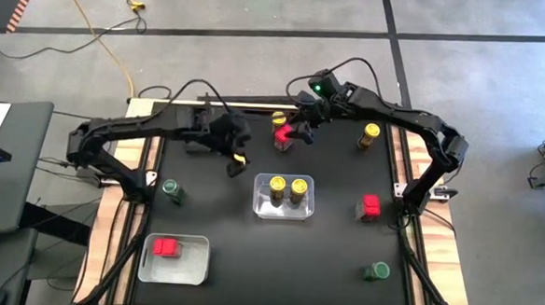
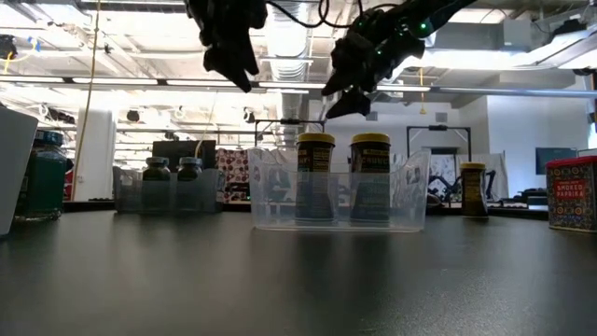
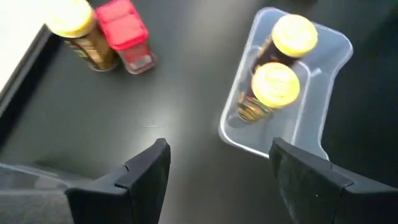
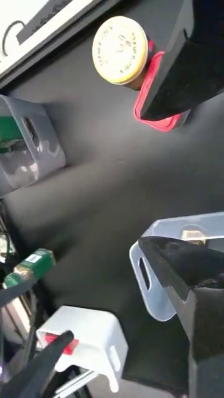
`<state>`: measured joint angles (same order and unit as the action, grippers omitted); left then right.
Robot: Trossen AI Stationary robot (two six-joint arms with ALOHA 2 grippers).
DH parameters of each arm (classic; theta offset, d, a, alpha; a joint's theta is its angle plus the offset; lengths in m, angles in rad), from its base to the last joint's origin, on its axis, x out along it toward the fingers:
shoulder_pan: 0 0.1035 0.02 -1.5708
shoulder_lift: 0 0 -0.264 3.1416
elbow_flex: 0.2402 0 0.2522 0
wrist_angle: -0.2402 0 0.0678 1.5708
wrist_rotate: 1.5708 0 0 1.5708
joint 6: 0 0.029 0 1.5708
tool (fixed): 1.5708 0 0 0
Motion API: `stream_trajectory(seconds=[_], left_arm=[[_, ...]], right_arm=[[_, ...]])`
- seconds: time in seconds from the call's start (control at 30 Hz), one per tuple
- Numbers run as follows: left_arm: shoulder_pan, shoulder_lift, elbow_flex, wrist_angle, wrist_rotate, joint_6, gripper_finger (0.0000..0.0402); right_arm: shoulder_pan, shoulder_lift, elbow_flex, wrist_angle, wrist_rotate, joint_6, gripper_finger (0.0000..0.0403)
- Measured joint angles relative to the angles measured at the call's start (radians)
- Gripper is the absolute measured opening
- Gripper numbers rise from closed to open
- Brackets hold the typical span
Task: Sort spices by type
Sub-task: Put the red seasoning can into the gray bin
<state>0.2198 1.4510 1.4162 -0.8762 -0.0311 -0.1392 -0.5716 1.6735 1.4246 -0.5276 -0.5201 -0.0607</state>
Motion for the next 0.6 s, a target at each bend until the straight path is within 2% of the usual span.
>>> stream_trajectory(seconds=[0.23,0.33,0.47,0.6], left_arm=[[-0.039,0.002,0.000,-0.065,-0.122,-0.164,0.0263],[-0.058,0.001,-0.011,-0.057,-0.154,-0.102,0.0263],[-0.084,0.002,-0.112,0.090,-0.181,0.055,0.0263],[-0.062,-0.002,-0.276,0.333,-0.126,0.064,0.0263]], right_arm=[[0.002,0.000,0.000,-0.003,0.016,-0.171,0.0345],[0.010,0.000,0.000,-0.007,0.077,-0.253,0.0344],[0.010,0.000,0.000,-0.009,0.109,-0.278,0.0344],[0.010,0.000,0.000,-0.026,0.171,-0.280,0.0344]])
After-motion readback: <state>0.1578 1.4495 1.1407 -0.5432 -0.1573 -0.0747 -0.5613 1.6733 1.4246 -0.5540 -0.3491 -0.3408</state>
